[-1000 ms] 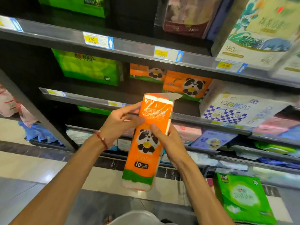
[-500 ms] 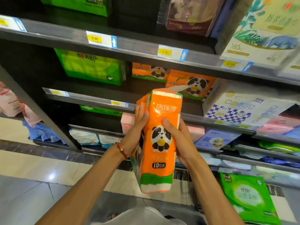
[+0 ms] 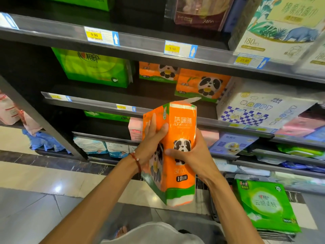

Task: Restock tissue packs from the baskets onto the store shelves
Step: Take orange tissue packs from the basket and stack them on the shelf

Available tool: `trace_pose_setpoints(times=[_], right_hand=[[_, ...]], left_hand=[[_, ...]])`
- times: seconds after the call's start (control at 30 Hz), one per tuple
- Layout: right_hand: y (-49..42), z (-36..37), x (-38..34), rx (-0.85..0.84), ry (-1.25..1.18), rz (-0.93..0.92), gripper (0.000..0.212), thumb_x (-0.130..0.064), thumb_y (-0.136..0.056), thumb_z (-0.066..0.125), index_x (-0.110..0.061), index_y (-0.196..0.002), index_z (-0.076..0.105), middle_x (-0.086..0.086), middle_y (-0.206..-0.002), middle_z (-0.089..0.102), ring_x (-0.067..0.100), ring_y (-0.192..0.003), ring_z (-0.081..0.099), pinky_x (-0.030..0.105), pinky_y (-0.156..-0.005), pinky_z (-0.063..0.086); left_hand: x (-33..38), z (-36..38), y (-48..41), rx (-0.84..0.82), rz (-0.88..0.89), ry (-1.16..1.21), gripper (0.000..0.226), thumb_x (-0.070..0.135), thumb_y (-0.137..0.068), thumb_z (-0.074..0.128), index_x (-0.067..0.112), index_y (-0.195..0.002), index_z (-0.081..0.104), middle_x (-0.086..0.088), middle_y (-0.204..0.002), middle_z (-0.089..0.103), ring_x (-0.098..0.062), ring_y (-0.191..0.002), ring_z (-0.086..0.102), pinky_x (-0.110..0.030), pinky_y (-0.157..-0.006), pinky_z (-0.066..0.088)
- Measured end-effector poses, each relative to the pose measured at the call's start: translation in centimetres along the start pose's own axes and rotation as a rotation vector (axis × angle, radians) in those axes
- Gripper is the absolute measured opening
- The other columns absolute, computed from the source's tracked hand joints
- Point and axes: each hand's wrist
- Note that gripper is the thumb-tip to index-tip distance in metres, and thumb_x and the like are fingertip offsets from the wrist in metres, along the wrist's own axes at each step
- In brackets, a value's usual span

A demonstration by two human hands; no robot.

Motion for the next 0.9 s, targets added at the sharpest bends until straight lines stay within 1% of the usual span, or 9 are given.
trace_pose_setpoints(times=[0.23,0.37,0.47,0.5,0.57,0.67,0.7,0.8,0.9], right_hand=[[0.1,-1.3,1.6,0.018,-0.093,0.001,0.099,-0.033,-0.06,0.101,-0.032,-0.143,0.047,-0.003,-0.123,0.073,0.019,-0.106,0.076,0.044,-0.088,0.062],[-0.1,-3.1,2.0,-0.037,-0.344,0.023,0.089,-0.022,-0.063,0.091,-0.02,-0.143,0.051,0.012,-0.127,0.075,0.036,-0.11,0.075,0.051,-0.085,0.063],[-0.4,-4.3,2.4,-0.078,-0.485,0.024,0.091,-0.021,-0.062,0.085,-0.014,-0.146,0.05,0.016,-0.129,0.073,0.037,-0.11,0.074,0.048,-0.082,0.064],[-0.4,-4.5,2.5,-0.088,-0.505,0.035,0.092,-0.023,-0.062,0.083,-0.013,-0.147,0.05,0.017,-0.128,0.073,0.037,-0.109,0.074,0.048,-0.082,0.064],[-0.4,-4.3,2.5,-0.103,-0.504,0.05,0.095,-0.024,-0.06,0.082,-0.011,-0.148,0.048,0.018,-0.127,0.073,0.036,-0.107,0.075,0.047,-0.082,0.064],[-0.2,-3.7,2.7,-0.109,-0.448,0.074,0.097,-0.027,-0.062,0.082,-0.013,-0.151,0.046,0.019,-0.134,0.071,0.037,-0.113,0.073,0.048,-0.087,0.064],[-0.2,-3.4,2.6,-0.102,-0.431,0.081,0.093,-0.029,-0.064,0.081,-0.015,-0.15,0.047,0.017,-0.133,0.072,0.035,-0.113,0.074,0.045,-0.085,0.064],[0.1,-2.2,2.5,-0.079,-0.422,0.097,0.072,-0.03,-0.078,0.072,-0.018,-0.146,0.053,0.009,-0.127,0.076,0.031,-0.113,0.075,0.035,-0.078,0.063],[1.0,-0.5,2.4,-0.036,-0.509,0.154,0.053,-0.034,-0.089,0.07,-0.017,-0.139,0.059,0.011,-0.121,0.078,0.029,-0.103,0.078,0.036,-0.073,0.064]], left_hand=[[-0.2,0.4,0.3,0.06,-0.012,-0.011,0.118,0.092,-0.061,0.053,0.051,-0.158,-0.001,0.009,-0.168,0.009,-0.024,-0.152,0.022,-0.061,-0.118,0.031],[-1.1,-1.6,0.7,0.222,0.032,0.108,0.102,0.086,-0.057,0.075,0.051,-0.146,0.038,0.004,-0.152,0.04,-0.03,-0.139,0.047,-0.064,-0.107,0.044],[-1.9,-4.0,0.8,0.321,-0.135,0.015,0.14,0.081,-0.039,0.083,0.04,-0.157,0.02,-0.002,-0.156,0.035,-0.032,-0.137,0.046,-0.063,-0.106,0.045],[-2.0,-4.7,0.9,0.298,-0.181,0.058,0.145,0.079,-0.035,0.087,0.038,-0.156,0.02,-0.004,-0.152,0.044,-0.031,-0.131,0.054,-0.061,-0.103,0.048],[-2.1,-5.4,1.2,0.248,-0.221,0.134,0.119,0.064,-0.046,0.094,0.033,-0.145,0.038,-0.001,-0.132,0.063,-0.024,-0.112,0.066,-0.053,-0.095,0.054],[-2.4,-5.5,2.1,0.242,-0.18,0.121,0.045,0.038,-0.075,0.087,0.031,-0.113,0.062,0.002,-0.106,0.074,-0.021,-0.098,0.072,-0.045,-0.088,0.057],[-2.9,-5.4,2.3,0.266,-0.17,0.109,0.039,0.039,-0.075,0.085,0.029,-0.107,0.067,0.002,-0.101,0.076,-0.022,-0.096,0.073,-0.044,-0.087,0.058],[-4.2,-5.4,3.2,0.335,-0.174,0.049,0.05,0.052,-0.065,0.088,0.03,-0.107,0.071,0.006,-0.097,0.078,-0.016,-0.091,0.074,-0.042,-0.085,0.059],[-5.9,-5.5,3.9,0.389,-0.192,-0.046,0.103,0.076,-0.044,0.091,0.028,-0.128,0.056,0.007,-0.11,0.073,-0.016,-0.099,0.071,-0.047,-0.09,0.057]])
Point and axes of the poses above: each hand's wrist, its own y-axis away from the middle knuckle, its own z-axis out of the palm, x = y × z
